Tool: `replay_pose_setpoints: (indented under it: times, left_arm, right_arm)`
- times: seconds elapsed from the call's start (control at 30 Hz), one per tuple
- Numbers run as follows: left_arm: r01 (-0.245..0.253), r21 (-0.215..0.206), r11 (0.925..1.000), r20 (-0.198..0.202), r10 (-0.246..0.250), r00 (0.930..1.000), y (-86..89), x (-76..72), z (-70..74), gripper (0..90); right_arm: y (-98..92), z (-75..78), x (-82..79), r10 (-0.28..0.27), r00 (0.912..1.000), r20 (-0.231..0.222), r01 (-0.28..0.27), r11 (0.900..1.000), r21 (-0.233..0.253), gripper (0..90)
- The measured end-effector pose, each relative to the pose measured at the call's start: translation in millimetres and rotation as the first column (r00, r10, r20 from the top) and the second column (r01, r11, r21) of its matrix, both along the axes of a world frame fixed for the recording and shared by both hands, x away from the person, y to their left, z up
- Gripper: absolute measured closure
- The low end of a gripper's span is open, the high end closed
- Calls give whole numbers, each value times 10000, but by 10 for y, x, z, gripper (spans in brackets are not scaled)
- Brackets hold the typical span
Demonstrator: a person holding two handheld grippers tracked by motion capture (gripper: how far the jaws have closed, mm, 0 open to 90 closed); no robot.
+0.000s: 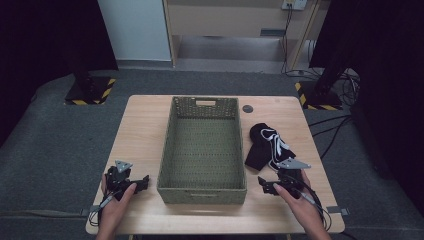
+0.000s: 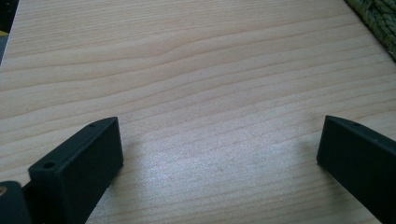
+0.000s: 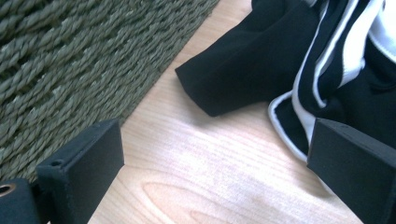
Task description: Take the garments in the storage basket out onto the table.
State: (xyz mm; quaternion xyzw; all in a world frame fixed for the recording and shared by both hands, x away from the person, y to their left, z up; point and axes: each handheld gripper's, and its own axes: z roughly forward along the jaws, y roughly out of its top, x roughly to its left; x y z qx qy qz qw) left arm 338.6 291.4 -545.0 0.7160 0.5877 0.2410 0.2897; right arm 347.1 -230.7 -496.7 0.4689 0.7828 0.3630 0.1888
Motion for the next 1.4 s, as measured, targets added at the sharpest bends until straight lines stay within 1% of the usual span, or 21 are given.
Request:
replay_pose_setpoints:
  times: [0.2,0.43,0.57,0.77,1.03,1.1,1.13,1.2,1.4]
  left_arm:
    - [-2,-1,10000,1,2,10000,0,0,0,0]
    - [-2,-1,10000,0,2,10000,0,0,0,0]
    - [-2,1,10000,1,2,10000,0,0,0,0]
    - [-3,-1,10000,2,3,10000,0,0,0,0]
    - [-1,1,10000,0,1,10000,0,0,0,0]
    - [-1,0,10000,0,1,10000,0,0,0,0]
    - [-2,-1,10000,2,2,10000,0,0,0,0]
    - [-2,0,10000,1,2,10000,0,-1,0,0]
    - [-13,2,10000,6,13,10000,-1,-2,-1,0]
  right_arm:
    - [20,-69,-66,85,9999,-129,-85,10000,-6,37]
    - [59,-149,-108,107,9997,-221,-106,9999,41,37]
    - [88,-220,-127,140,9992,-387,-141,9999,-31,37]
    - [122,-335,-132,87,9986,-523,-97,9997,-203,36]
    - [197,-462,-128,28,9978,-661,-34,10000,-93,23]
    - [217,-495,-148,124,9991,-398,-136,9995,-287,5]
    - [229,-497,-152,141,9993,-359,-157,9988,-454,6]
    - [245,-500,-155,151,9993,-334,-170,9980,-602,4]
    - [243,-503,-163,128,9994,-323,-147,9982,-590,4]
